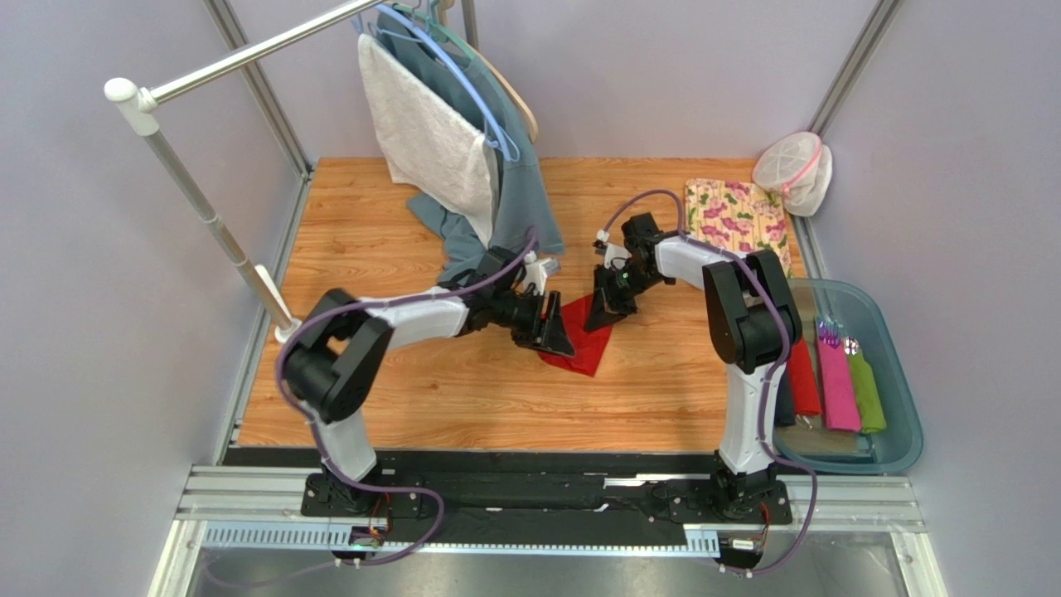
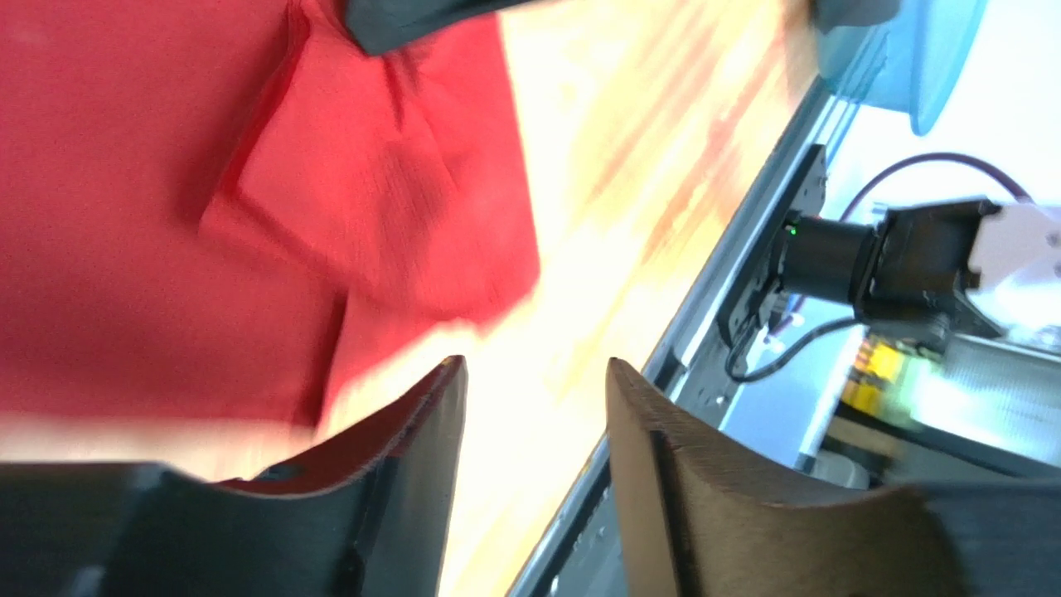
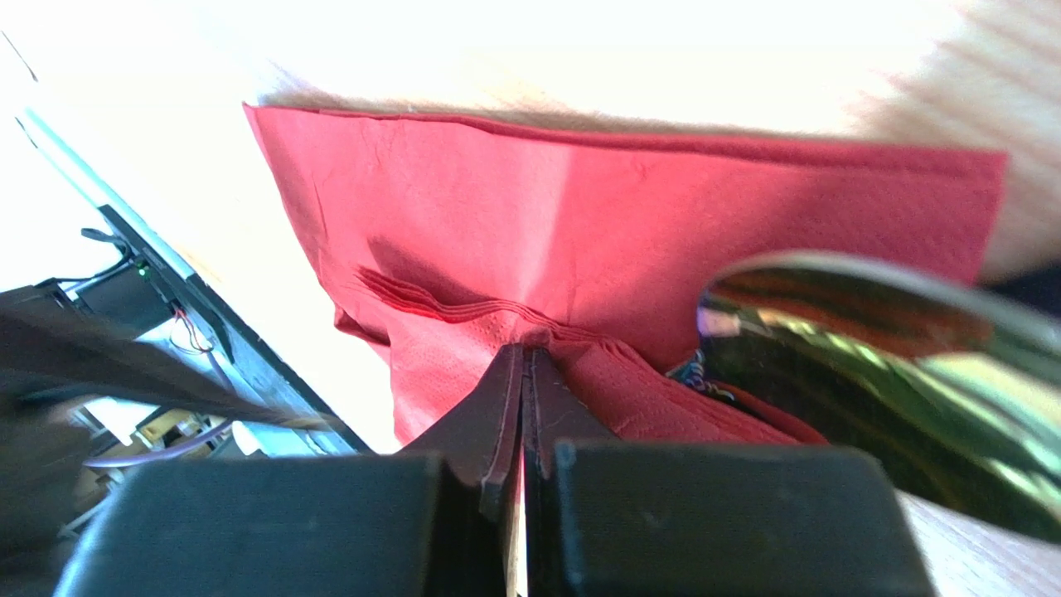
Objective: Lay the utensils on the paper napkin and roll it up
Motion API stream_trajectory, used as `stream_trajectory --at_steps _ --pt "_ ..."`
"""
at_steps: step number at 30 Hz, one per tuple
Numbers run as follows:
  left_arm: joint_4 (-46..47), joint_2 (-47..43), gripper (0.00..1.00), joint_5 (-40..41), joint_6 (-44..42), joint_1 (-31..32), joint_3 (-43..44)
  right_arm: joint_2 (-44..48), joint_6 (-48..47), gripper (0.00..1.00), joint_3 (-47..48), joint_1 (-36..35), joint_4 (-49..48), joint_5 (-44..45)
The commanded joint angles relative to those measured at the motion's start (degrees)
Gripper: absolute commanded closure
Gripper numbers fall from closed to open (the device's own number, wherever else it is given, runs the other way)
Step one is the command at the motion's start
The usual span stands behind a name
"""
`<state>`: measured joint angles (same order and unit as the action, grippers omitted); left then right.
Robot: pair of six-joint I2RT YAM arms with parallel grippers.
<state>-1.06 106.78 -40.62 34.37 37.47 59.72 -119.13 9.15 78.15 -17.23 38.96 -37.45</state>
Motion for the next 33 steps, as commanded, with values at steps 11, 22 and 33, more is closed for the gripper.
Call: stream_trajectory --at_steps 11,22,33 --pt "-6.8 -12.4 0.21 16.0 2.7 -9.2 -9.1 -1.7 -6.6 1.0 -7.6 -3.9 -0.6 7.3" --pt "-0.7 -1.0 0.33 9.4 7.1 -8.5 -6.7 -1.5 -6.2 1.0 -8.4 -4.6 -0.4 7.9" --pt "9.7 4.2 0.34 -1.2 10.7 -5.1 -3.5 -3.5 -5.2 1.0 -6.8 -4.7 -0.1 8.0"
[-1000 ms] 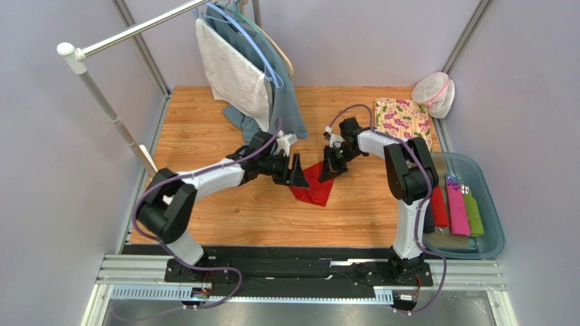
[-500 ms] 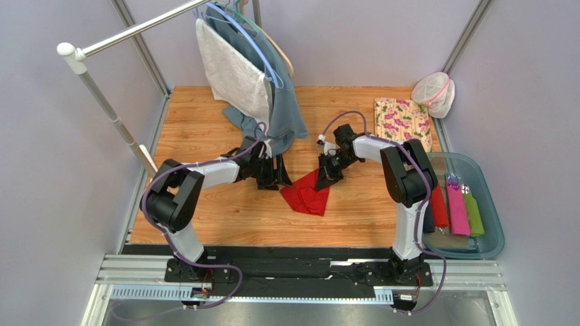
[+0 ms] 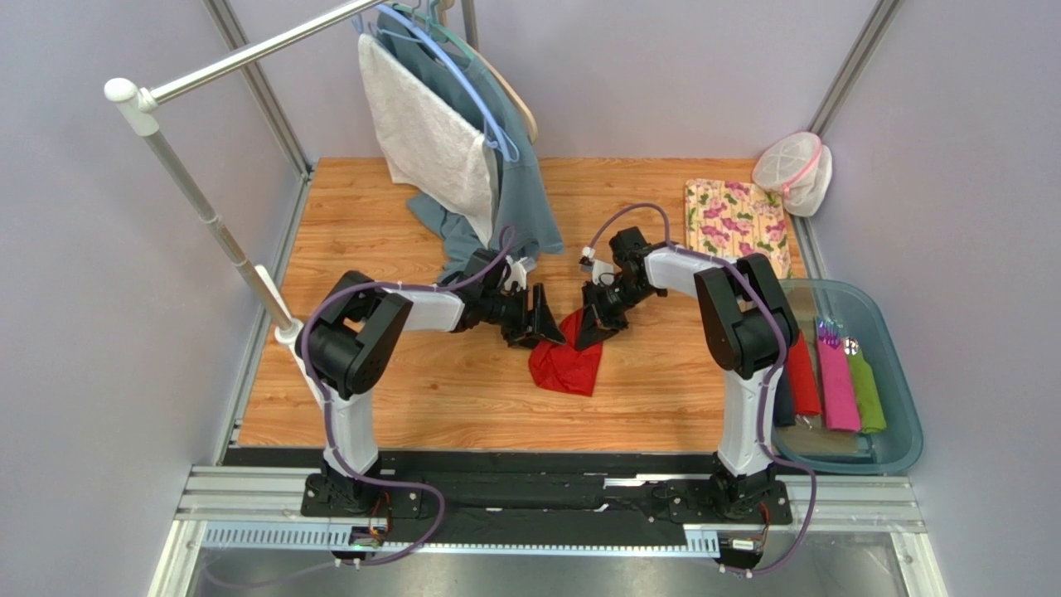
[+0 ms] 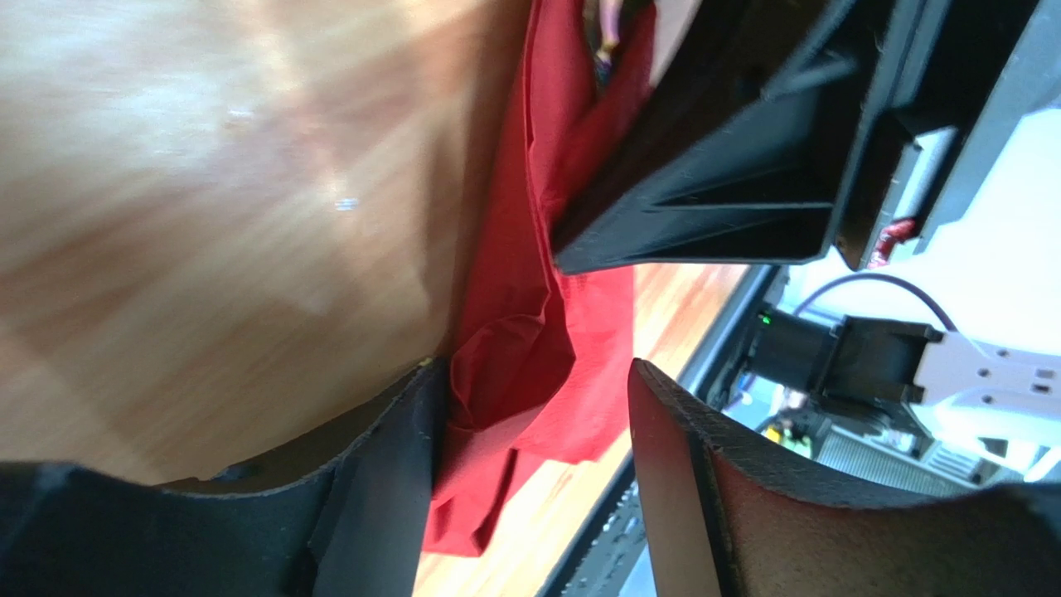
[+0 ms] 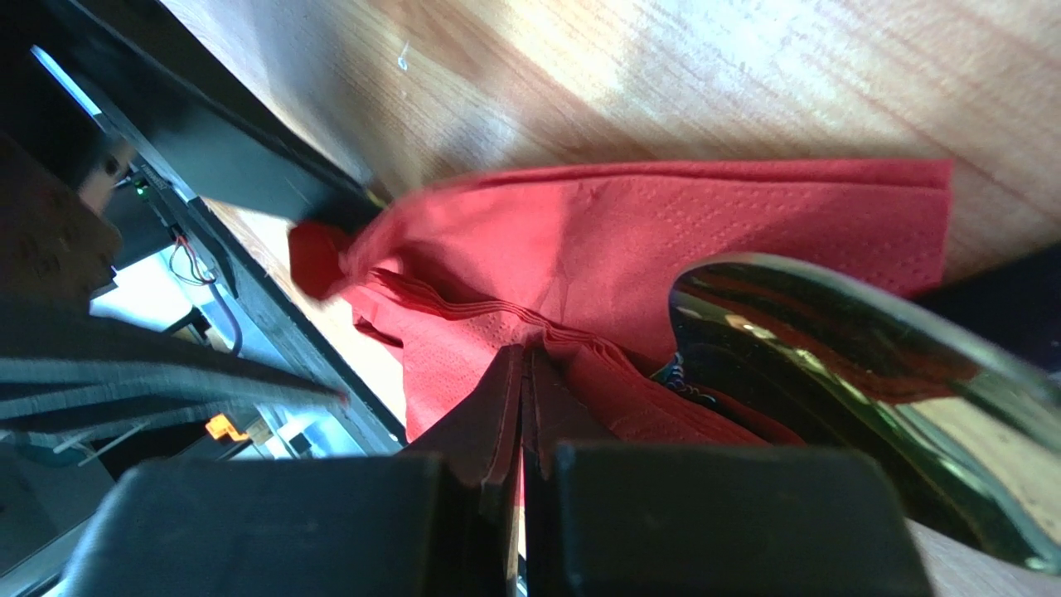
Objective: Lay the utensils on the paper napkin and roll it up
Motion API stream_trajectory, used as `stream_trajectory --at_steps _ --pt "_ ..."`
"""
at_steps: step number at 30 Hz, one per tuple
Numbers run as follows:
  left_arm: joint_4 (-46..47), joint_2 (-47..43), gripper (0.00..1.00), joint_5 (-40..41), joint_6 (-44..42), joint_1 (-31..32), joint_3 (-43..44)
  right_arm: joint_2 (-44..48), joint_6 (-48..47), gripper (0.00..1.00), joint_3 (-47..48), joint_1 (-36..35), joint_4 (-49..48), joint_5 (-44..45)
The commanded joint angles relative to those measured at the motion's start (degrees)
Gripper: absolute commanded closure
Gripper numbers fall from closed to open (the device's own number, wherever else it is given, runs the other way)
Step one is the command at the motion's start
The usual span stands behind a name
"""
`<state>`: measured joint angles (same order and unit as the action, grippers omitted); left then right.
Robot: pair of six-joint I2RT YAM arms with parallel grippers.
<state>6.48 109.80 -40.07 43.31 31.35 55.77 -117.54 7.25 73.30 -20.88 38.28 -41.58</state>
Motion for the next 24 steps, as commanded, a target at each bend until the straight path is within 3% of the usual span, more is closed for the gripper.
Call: stream_trajectory --at_steps 1,8,12,18,24 --pt "1.2 -0.2 0.33 -0.6 1.3 0.5 -0.1 -5.1 -3.3 1.0 -1.8 -1.0 0.7 12.3" --pt "-13.7 -12.8 0.27 9.1 -0.6 -6.5 -8.0 -5.1 -2.7 1.0 -2.3 -1.0 0.6 12.8" --pt "-16.1 -17.2 0.25 11.2 1.8 -6.5 -12.2 -5.1 -0.7 1.0 -2.5 -0.7 0.4 14.1" --pt "-6.9 -13.7 0.24 10.8 7.5 -4.0 -15.3 -4.7 2.2 1.0 -3.1 -0.7 0.0 14.4" --pt "3.7 -3.8 0.25 7.9 11.3 -1.2 -10.3 -4.7 2.7 1.0 -3.1 -0.7 0.0 14.3"
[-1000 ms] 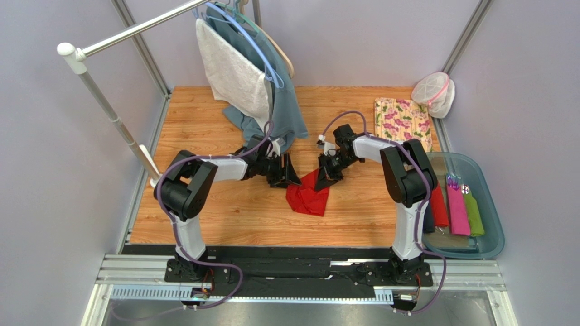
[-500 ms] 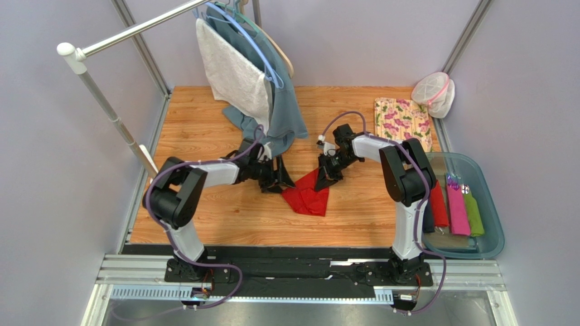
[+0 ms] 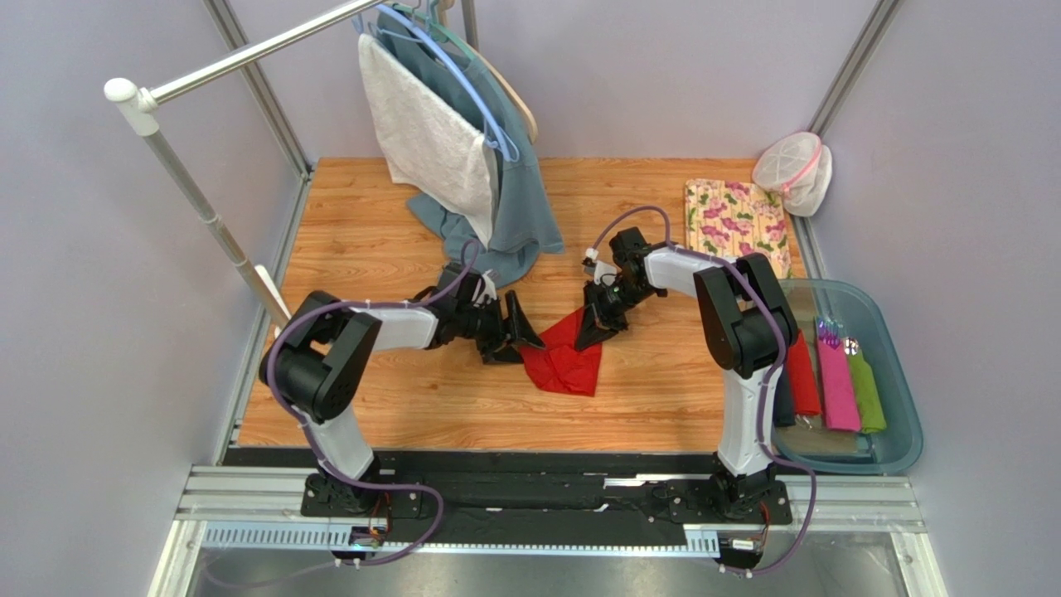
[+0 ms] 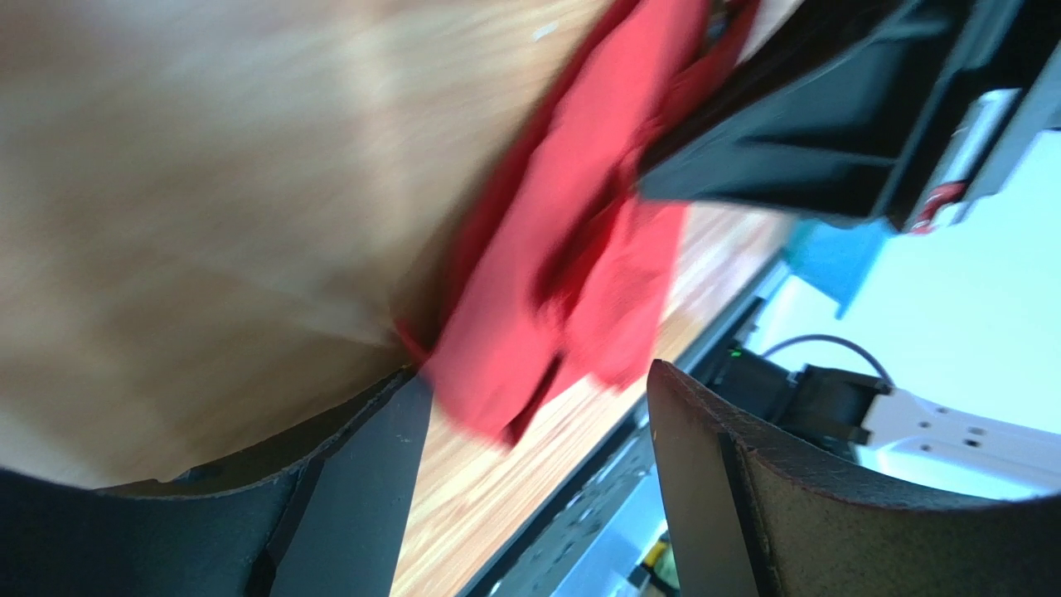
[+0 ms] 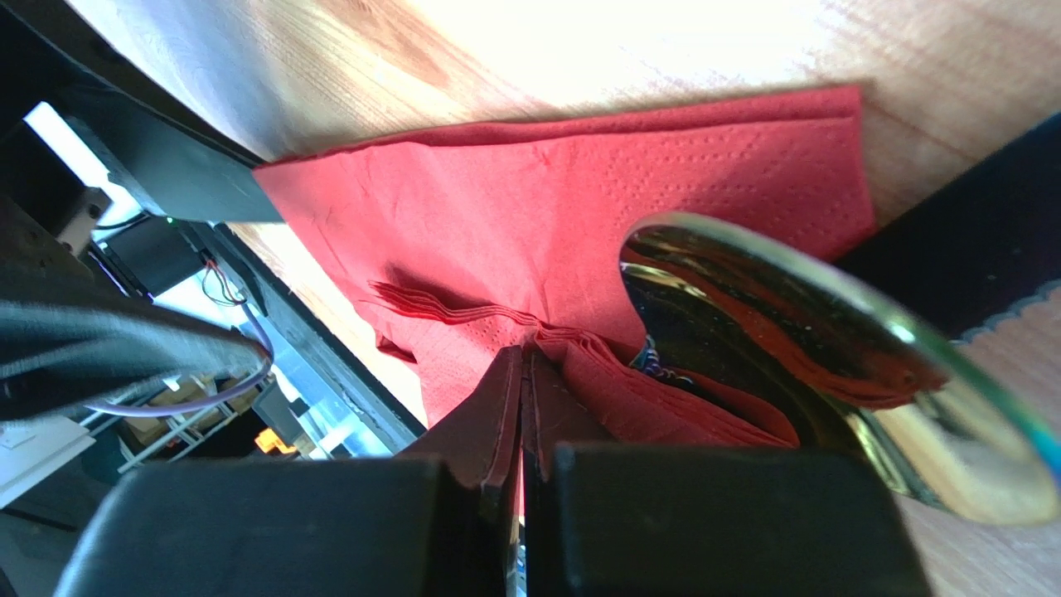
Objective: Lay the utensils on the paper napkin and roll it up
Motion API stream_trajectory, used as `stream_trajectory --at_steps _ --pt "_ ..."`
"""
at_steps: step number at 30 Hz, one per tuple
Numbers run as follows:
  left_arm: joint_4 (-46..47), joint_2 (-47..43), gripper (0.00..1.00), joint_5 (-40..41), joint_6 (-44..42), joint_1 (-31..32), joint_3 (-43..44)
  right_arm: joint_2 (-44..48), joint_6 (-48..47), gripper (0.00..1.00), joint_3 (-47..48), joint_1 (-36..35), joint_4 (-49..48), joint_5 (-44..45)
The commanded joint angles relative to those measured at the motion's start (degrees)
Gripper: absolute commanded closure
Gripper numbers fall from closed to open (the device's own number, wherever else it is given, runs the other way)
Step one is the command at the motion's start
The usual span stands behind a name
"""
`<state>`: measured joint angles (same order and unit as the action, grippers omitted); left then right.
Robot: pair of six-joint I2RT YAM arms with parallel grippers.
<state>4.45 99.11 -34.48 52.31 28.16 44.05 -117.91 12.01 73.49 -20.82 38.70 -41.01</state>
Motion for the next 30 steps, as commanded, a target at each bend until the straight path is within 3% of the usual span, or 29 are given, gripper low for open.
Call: stream_trajectory --at_steps 1,8,11,14,23,26,30 --pt "7.5 7.8 0.26 1.4 2.4 2.9 1.9 -4.3 -2.3 1.0 -3.3 -0.8 -0.5 13.8" --pt "18.5 10.8 0.26 -2.4 0.1 7.2 7.1 -4.9 -1.9 1.0 -3.0 -0.8 -0.8 13.5" --pt "18.3 12.3 0.26 -2.7 0.1 7.8 8.9 -5.1 -1.9 1.0 -2.7 -0.8 -0.8 13.6" --pt "12.0 12.2 0.27 -0.9 0.2 7.1 9.0 -5.5 -1.6 1.0 -2.4 -0.8 -0.6 13.5" --pt "2.1 3.9 0.37 -3.7 -3.1 0.7 2.8 -5.6 -1.5 1.0 -2.4 -0.8 -0.9 13.6" --pt "3.6 3.3 0.47 -7.6 -3.4 0.2 2.5 -5.6 -1.3 1.0 -2.5 -0.8 -1.2 13.5" --pt "9.5 4.7 0.51 -11.2 -0.1 0.2 2.0 -5.7 -1.1 1.0 -2.6 -0.8 -1.4 13.5"
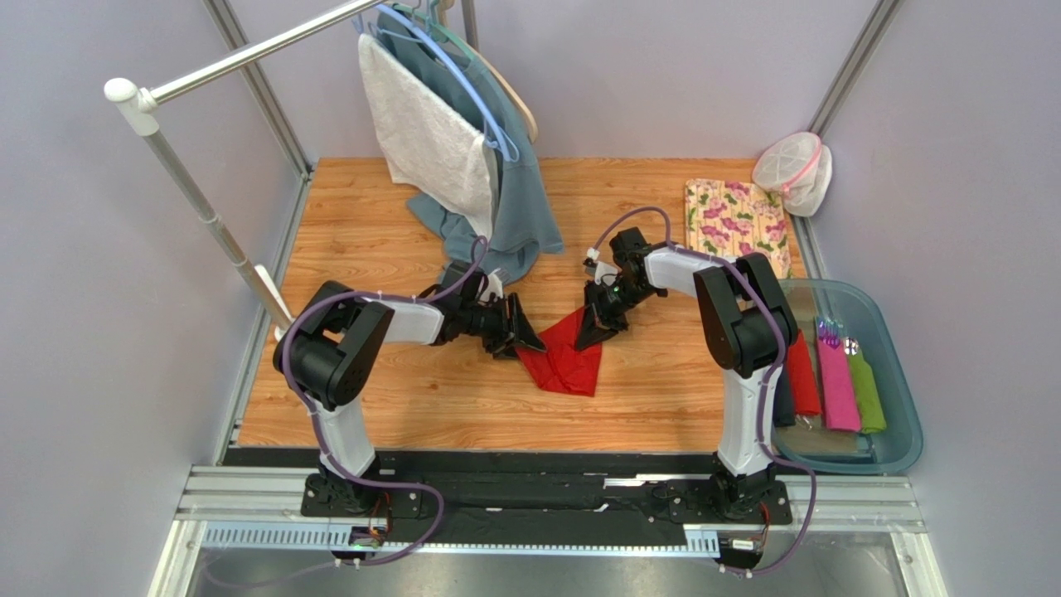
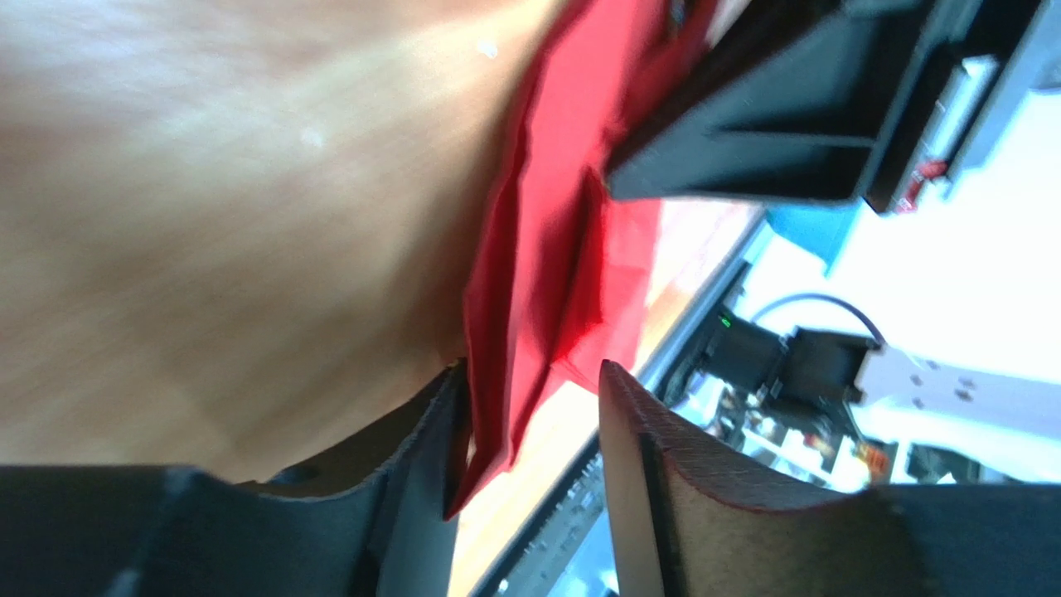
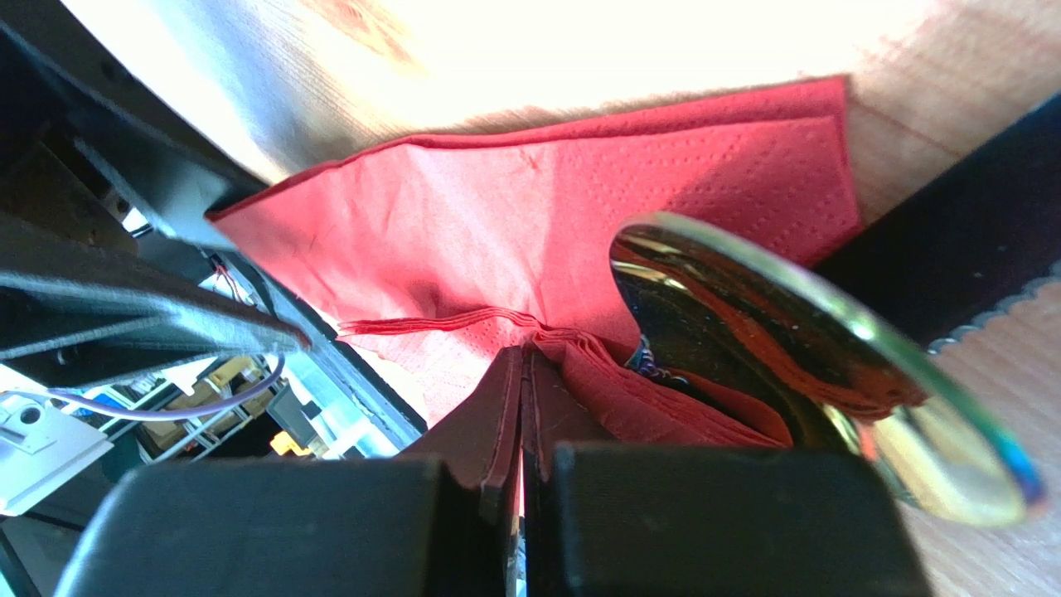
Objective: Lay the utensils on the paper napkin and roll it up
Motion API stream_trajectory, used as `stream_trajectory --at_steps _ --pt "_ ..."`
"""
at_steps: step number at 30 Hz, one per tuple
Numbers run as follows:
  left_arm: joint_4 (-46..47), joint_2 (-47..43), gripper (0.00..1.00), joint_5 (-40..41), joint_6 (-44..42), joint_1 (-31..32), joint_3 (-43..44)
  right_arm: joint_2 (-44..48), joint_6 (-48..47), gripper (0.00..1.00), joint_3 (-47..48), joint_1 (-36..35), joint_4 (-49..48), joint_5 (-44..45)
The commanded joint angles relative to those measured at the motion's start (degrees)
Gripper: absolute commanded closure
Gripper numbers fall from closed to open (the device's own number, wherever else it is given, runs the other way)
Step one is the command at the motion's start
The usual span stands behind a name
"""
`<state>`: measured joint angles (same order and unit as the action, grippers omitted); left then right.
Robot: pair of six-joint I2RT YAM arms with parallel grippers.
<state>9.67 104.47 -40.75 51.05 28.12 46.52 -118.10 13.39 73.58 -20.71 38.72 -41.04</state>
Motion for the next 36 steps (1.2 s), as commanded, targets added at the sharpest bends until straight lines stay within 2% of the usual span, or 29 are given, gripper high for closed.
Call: stream_trajectory --at_steps 1,4,7,8,10,12,23,29,36 --pt "5.3 -0.6 0.52 -5.0 1.7 0.4 -0.5 -5.4 -2.6 1.0 -2.7 -0.9 -1.5 13.6" --pt "3.5 -1.5 0.57 -4.3 1.1 0.4 0.1 -5.3 -2.6 1.0 -2.8 -0.9 -1.5 13.7" --pt "2.1 -4.1 0.69 -3.1 -0.8 0.6 1.1 -5.4 -2.4 1.0 -2.8 -0.9 -1.6 13.8" --pt "1.8 -4.9 0.77 -3.2 -1.9 1.0 2.2 -5.4 -2.3 1.0 -2.7 -0.8 -1.7 13.8" --pt "0.1 -5.0 0.88 -3.6 -2.8 2.1 3.5 -5.9 -2.0 1.0 -2.4 -0.9 -1.8 13.8" --pt "-0.6 -4.2 0.9 -4.6 -3.8 3.3 5.4 -6.4 -1.6 1.0 -2.1 -0.9 -1.8 13.8" --pt "-6.2 6.3 0.89 -2.3 -6.3 9.7 16.1 -7.1 -0.4 1.0 -1.1 -0.9 -1.9 14.4" --pt "-14.3 10.9 0.89 2.3 -9.6 10.2 18.9 -7.2 0.0 1.0 -0.8 -0.4 -1.3 14.6" --pt "-24.2 12.4 0.9 7.9 -16.0 10.2 21.9 -6.0 -0.1 1.0 0.7 0.1 -0.3 14.0"
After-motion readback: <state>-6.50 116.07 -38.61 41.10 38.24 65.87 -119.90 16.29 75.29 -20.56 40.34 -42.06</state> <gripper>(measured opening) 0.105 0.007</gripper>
